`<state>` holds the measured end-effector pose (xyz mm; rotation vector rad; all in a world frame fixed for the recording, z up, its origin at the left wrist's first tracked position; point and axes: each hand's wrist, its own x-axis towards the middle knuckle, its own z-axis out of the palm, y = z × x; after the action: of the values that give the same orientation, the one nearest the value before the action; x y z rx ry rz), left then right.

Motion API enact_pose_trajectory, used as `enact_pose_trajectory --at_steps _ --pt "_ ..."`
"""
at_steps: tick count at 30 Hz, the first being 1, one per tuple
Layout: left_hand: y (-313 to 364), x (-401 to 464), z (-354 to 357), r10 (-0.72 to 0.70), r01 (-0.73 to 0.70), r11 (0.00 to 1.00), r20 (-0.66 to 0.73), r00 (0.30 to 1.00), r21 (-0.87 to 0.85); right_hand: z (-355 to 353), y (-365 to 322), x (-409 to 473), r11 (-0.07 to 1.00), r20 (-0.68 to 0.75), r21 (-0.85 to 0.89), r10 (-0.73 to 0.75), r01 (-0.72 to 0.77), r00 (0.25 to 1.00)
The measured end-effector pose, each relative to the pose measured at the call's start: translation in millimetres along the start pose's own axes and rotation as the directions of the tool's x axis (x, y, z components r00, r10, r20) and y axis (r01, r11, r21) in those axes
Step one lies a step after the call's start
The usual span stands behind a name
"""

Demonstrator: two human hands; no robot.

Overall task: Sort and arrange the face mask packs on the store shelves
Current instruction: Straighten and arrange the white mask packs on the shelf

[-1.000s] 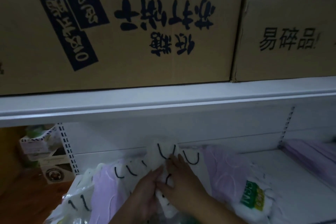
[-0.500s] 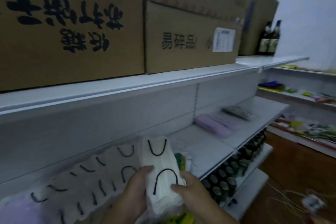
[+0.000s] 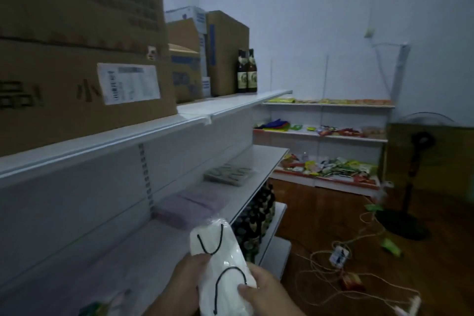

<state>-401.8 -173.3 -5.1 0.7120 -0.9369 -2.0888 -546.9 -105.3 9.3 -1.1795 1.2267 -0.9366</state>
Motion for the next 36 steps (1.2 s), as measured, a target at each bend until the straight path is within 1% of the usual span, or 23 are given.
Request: enact_pose_trajectory --at_steps 1,2,3,4,5,6,7,9,10,12,16,19,22,26,30,33,36 --pt "-11.0 14.0 10.1 0.151 -0.158 0.985 0.1 0.983 0.072 -17.5 0.5 0.9 1.0 -0.06 0.01 -0.025 0.025 0.998" --pt "-14.6 20.1 27.4 0.222 -0.232 0.971 0.145 0.964 0.059 -37.0 4.3 5.3 1.0 -0.115 -0.013 -0.02 0.019 0.993" --pt "-12.6 31.3 48.1 0.283 -0.292 0.946 0.08 0.956 0.142 -58.5 12.0 11.4 1.0 -0.172 -0.021 -0.003 -0.001 0.985" --pt "-8.4 53.0 62.9 0.145 -0.155 0.972 0.07 0.987 0.178 -79.1 15.5 14.4 1.0 -0.214 -0.011 0.0 -0.003 0.977" --pt "-7.3 76.2 72.0 0.086 -0.09 0.976 0.03 0.996 0.2 -97.3 17.5 17.5 1.0 -0.246 -0.013 -0.008 0.004 0.969" --pt "-10.2 93.6 78.5 0.105 -0.097 0.973 -0.029 0.994 0.209 -114.0 17.7 19.8 1.0 -0.263 -0.008 -0.009 0.007 0.965" --pt "-14.6 110.2 80.5 0.094 -0.075 0.977 -0.087 0.992 0.197 -128.4 16.1 20.1 1.0 -0.258 0.007 -0.009 0.011 0.966" --pt "-21.3 142.9 91.2 0.055 0.001 0.967 -0.212 0.976 0.255 -158.3 16.5 27.4 1.0 -0.26 0.015 -0.004 0.008 0.966" --pt "-21.8 156.7 102.9 0.018 0.053 0.968 -0.283 0.959 0.244 -172.6 17.0 32.4 0.999 -0.267 0.034 0.014 -0.005 0.964" --pt "-23.4 185.1 118.1 -0.026 0.103 0.973 -0.348 0.937 0.205 -199.6 18.1 43.2 0.999 -0.298 0.048 0.037 -0.023 0.954" --pt "-21.4 249.1 131.1 -0.013 0.103 0.968 -0.364 0.931 0.228 -248.4 18.6 74.9 1.0 -0.339 0.021 0.016 -0.009 0.941" --pt "-16.5 309.3 128.2 -0.033 0.109 0.977 -0.373 0.927 0.186 -282.3 14.4 113.4 1.0 -0.39 -0.015 0.004 -0.011 0.921" --pt "-5.0 364.1 124.1 -0.03 0.085 0.988 -0.369 0.929 0.133 -308.7 4.8 154.7 1.0 -0.407 -0.026 -0.014 0.004 0.913" --pt "15.6 438.3 114.7 -0.011 0.048 0.993 -0.324 0.946 0.107 -349.1 -10.3 219.5 1.0 -0.43 0.007 0.004 -0.001 0.903" --pt "35.9 502.0 101.4 0.006 0.031 0.994 -0.331 0.944 0.107 -383.0 -25.4 273.0 1.0 -0.401 0.01 0.02 -0.017 0.916" --pt "45.7 537.5 94.8 -0.014 0.052 0.993 -0.346 0.938 0.102 -404.6 -31.6 307.3 0.998 -0.38 -0.014 0.048 -0.057 0.924" --pt "52.1 568.0 86.3 -0.005 0.038 0.995 -0.349 0.937 0.088 -423.9 -37.3 340.5 0.998 -0.319 -0.014 0.048 -0.056 0.946"
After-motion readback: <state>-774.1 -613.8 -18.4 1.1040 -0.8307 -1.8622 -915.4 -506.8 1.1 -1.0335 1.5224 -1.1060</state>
